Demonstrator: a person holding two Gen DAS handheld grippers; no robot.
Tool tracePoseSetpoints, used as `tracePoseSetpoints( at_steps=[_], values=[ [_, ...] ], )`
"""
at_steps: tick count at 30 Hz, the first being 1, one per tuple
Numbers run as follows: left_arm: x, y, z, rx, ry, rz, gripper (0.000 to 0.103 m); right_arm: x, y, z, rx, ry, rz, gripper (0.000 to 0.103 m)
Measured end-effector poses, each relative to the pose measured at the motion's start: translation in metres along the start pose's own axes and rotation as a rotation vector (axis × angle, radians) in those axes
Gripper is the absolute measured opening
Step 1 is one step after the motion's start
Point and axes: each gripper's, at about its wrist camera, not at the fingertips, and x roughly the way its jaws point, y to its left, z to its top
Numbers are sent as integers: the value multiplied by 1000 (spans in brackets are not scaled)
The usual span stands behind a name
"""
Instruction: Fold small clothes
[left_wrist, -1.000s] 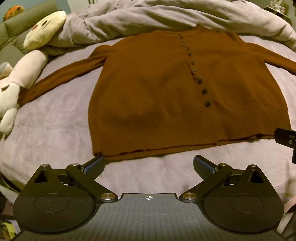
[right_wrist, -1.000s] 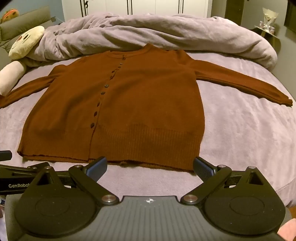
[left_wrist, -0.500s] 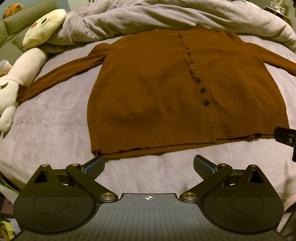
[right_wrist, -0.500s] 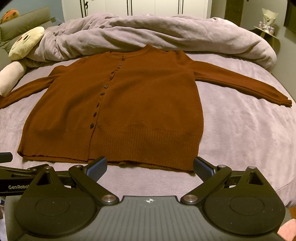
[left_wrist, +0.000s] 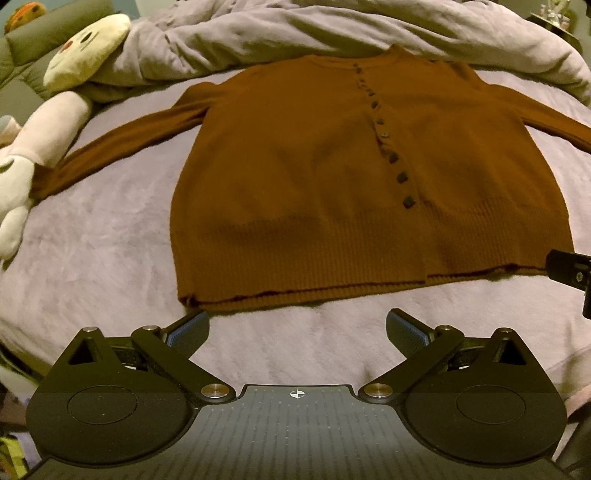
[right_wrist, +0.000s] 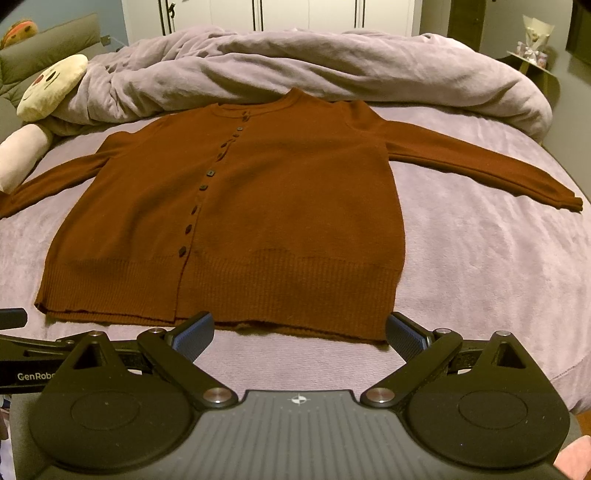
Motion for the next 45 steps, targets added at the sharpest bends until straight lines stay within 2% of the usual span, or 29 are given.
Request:
tracePoseSetpoints(
  at_steps=[35,37,42,43,45],
  values=[
    [-1,3,0,-34,-3,-17,103,5,-3,-3,10,10,-1,99],
    [0,3,0,-40,-3,-1,103,5,-4,-3,11,10,0,99],
    [14,-3,9,-26,120,69,103,5,-4,-3,9,13,0,99],
    [16,-4,9,-18,134,66,103,5,-4,-3,10,13,0,99],
    [14,-5,5,-16,109,41,103,4,-4,-3,9,12,0,99]
  ],
)
